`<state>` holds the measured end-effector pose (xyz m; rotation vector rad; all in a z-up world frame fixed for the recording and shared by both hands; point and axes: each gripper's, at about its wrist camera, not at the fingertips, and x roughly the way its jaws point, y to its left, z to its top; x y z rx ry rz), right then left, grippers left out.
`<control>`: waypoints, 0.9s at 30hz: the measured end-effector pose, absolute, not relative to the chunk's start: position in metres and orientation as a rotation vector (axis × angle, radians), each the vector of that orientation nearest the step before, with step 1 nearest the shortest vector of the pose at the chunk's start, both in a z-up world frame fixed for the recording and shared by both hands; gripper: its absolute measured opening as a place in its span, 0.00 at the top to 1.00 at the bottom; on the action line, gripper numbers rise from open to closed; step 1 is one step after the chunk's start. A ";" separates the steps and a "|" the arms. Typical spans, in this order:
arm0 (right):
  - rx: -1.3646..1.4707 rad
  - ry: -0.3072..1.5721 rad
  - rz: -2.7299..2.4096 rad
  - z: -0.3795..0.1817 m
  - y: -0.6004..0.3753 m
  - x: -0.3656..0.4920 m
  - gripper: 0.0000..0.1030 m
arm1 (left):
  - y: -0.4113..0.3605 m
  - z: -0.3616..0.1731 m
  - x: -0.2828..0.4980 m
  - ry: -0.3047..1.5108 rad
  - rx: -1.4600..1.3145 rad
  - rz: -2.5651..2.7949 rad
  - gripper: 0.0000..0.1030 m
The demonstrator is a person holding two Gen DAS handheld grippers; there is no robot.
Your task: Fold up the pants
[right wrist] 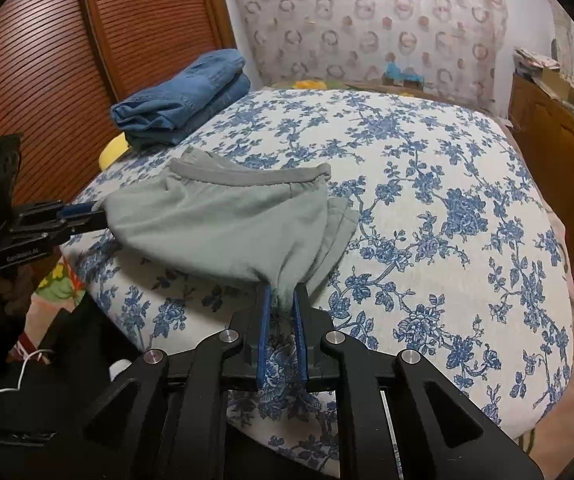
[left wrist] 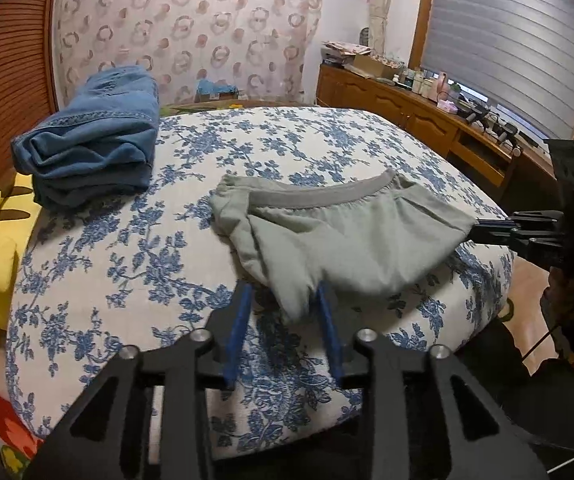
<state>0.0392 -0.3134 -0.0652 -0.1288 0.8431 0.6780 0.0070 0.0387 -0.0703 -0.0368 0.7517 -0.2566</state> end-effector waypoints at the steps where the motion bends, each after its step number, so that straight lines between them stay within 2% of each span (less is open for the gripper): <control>1: -0.126 0.841 0.674 -0.064 -0.314 0.039 0.90 | 0.041 -0.069 0.007 0.746 -0.039 -0.253 0.61; 6: -0.133 0.826 0.645 -0.058 -0.317 0.042 0.84 | 0.048 -0.065 0.013 0.738 -0.051 -0.244 0.54; 15: -0.130 0.830 0.598 -0.061 -0.315 0.062 0.65 | 0.050 -0.070 0.045 0.746 -0.069 -0.227 0.53; 27: -0.165 0.838 0.578 -0.075 -0.282 0.109 0.61 | 0.041 -0.077 0.091 0.777 -0.039 -0.219 0.53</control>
